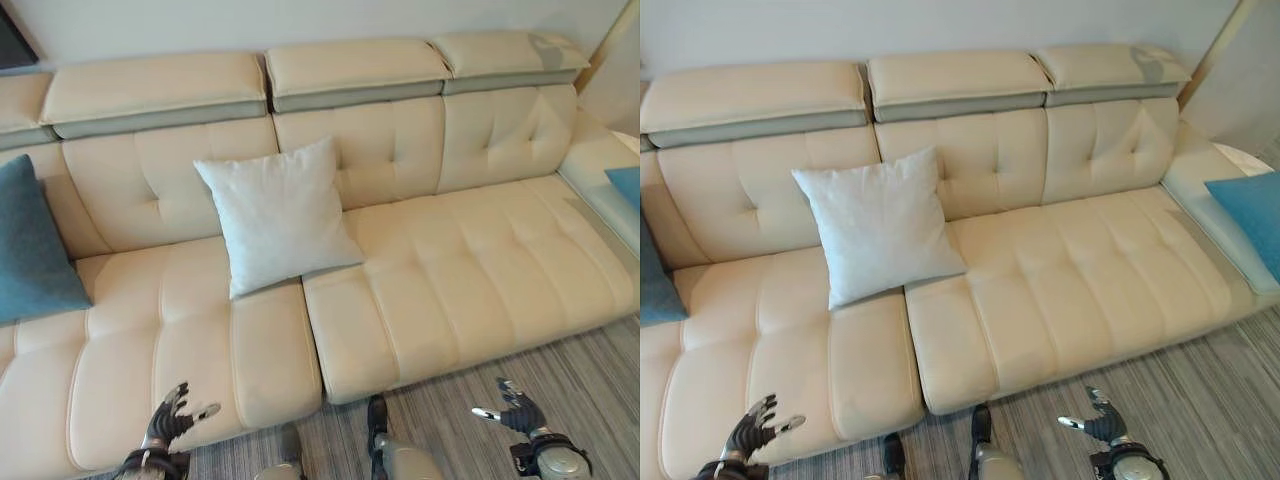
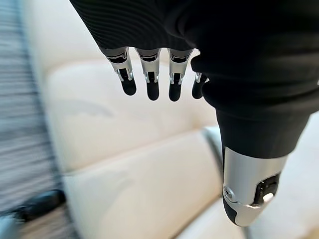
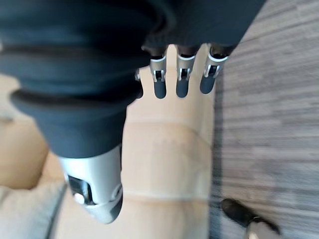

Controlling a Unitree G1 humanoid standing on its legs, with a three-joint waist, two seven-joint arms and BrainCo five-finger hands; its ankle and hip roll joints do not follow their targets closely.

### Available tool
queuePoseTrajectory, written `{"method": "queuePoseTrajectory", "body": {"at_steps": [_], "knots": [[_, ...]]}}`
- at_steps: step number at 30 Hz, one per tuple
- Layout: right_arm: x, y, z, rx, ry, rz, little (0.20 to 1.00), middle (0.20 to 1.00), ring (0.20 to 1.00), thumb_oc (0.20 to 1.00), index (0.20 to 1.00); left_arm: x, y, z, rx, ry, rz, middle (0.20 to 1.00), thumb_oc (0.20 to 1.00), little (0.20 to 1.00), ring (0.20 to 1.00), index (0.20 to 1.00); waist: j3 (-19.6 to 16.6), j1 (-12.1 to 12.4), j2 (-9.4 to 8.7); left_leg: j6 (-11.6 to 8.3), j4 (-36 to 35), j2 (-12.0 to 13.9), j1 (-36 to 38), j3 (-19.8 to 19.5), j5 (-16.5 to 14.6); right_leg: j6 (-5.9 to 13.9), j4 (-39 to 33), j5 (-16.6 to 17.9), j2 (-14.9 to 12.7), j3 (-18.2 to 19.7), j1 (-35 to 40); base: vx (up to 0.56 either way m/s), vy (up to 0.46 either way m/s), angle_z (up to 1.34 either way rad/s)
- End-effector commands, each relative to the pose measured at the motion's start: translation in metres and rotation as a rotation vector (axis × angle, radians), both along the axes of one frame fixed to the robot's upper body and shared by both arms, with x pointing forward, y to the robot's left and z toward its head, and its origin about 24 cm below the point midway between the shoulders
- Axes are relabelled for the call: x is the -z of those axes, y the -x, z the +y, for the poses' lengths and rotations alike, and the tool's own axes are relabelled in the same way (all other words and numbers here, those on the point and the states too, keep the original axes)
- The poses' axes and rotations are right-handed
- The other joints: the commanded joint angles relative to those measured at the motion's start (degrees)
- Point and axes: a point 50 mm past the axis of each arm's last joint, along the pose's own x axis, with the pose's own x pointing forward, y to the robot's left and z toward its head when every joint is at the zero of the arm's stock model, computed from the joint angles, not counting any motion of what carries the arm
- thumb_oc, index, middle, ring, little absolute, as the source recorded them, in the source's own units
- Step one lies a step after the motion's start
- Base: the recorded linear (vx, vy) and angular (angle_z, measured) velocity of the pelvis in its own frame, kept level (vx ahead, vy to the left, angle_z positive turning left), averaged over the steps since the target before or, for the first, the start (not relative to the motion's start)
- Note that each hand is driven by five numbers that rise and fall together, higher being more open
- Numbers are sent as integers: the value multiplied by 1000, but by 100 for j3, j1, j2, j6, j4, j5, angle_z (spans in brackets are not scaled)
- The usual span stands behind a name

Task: Pick up all the scattered cushions and arrange them neatly on the sofa.

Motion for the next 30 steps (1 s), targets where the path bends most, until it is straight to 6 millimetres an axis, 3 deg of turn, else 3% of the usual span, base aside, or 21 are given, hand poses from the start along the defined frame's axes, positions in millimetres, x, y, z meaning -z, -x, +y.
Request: {"method": "queuePoseTrajectory", "body": {"at_steps": [1,2,4,7,9,11,12,13,16,23,28,30], "knots": [[-14,-20,0,38,3,-124,1000,1000,1000,1000,1000,-23,-15,21,-5,-109,-88,1000,1000,1000,1000,1000,159,130,-280,-472,-198,-305,-125,-503,10,68,-413,111,20,453,1223,-182,-116,13],[-14,-20,0,38,3,-124,1000,1000,1000,1000,1000,-23,-16,21,-5,-109,-88,1000,1000,1000,1000,1000,150,136,-267,-476,-203,-289,-137,-502,21,63,-429,131,36,454,1213,-145,-137,25],[-13,-24,3,64,-17,-136,1000,1000,1000,1000,1000,-24,-24,11,-13,-87,-121,1000,1000,1000,1000,1000,163,278,-290,-606,-180,-266,-547,-660,315,-295,-1288,-545,334,436,1582,-282,-239,28],[-16,-25,-3,86,6,-142,1000,1000,1000,1000,1000,-19,-29,0,-3,-71,-119,1000,1000,1000,1000,1000,295,228,-178,-875,-156,-209,-944,-649,611,-469,-1870,-494,574,427,1575,-366,-213,30],[-18,-27,-6,90,21,-145,1000,1000,1000,1000,1000,-18,-32,-6,11,-57,-125,1000,1000,1000,1000,1000,361,181,-140,-881,-124,-223,-993,-559,563,-469,-1982,-390,547,333,1523,-316,-61,61],[-21,-28,-7,84,22,-152,1000,1000,1000,1000,1000,-16,-33,-11,45,-50,-119,1000,1000,1000,1000,1000,399,23,-214,-730,313,-353,-843,-509,157,-386,-2180,-100,332,68,1372,-303,-38,43],[-21,-28,-8,84,22,-152,1000,1000,1000,1000,1000,-16,-33,-11,45,-50,-120,1000,1000,1000,1000,1000,388,22,-206,-731,320,-345,-866,-515,162,-388,-2186,-86,340,65,1358,-150,-10,27],[-21,-27,-7,80,20,-152,1000,1000,1000,1000,1000,-16,-32,-12,52,-50,-117,1000,1000,1000,1000,1000,370,-18,-249,-691,532,-394,-770,-563,-82,-385,-2232,5,262,51,1317,-148,-17,15],[-25,-28,-7,58,14,-169,1000,1000,1000,1000,1000,-12,-29,-15,57,-30,-104,1000,1000,1000,1000,1000,329,-156,-300,-622,929,-558,-296,-953,-735,-393,-2321,183,164,109,1182,-159,2,3],[-22,-22,-6,68,-5,-160,1000,1000,1000,1000,1000,-12,-32,-24,108,-18,-98,1000,1000,1000,1000,1000,213,-315,-209,-563,463,-561,117,-1032,-741,-386,-2241,184,256,244,1173,8,64,-10],[-22,-24,-2,106,-44,-179,1000,1000,1000,1000,1000,-14,-35,-25,145,-45,-90,1000,1000,1000,1000,1000,195,-421,-268,-441,463,-661,254,-895,-899,-314,-2112,290,285,671,1062,-6,102,-37],[-25,-32,3,140,-73,-219,1000,1000,1000,1000,1000,-16,-38,-24,132,-53,-97,1000,1000,1000,1000,1000,248,-531,-275,-348,576,-688,281,-642,-1060,-232,-1889,374,395,1061,794,-49,105,-109]]}}
